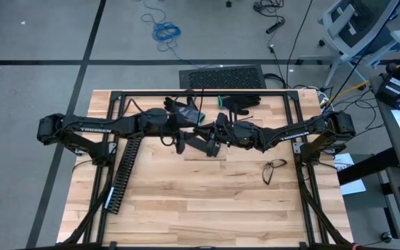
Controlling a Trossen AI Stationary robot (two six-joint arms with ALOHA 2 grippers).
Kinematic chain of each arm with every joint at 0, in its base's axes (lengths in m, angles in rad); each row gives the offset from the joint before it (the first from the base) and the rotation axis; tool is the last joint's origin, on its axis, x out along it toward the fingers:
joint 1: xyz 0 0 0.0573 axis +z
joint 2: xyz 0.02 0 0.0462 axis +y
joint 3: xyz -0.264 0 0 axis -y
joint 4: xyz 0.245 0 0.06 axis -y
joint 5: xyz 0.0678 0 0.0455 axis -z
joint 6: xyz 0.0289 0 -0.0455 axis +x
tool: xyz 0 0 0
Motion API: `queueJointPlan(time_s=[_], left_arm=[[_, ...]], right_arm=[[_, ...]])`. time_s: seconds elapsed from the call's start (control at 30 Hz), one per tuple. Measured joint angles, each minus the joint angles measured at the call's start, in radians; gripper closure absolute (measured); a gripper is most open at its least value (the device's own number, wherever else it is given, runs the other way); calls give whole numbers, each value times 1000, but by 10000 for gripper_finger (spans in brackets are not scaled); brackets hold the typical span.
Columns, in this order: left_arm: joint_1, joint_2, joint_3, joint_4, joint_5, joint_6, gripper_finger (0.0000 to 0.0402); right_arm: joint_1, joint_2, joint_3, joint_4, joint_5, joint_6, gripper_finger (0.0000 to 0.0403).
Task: Ziptie cables
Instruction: Wrap the cables using a black zip tie
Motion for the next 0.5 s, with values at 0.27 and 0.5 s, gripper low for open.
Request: queueJointPlan(time_s=[0.27, 0.5], left_arm=[[0, 0, 0, -11, -2, 21, 230], [-4, 0, 0, -15, -72, 46, 319]], right_arm=[[-14, -1, 1, 16, -1, 4, 403], [-33, 0, 1, 20, -9, 22, 403]])
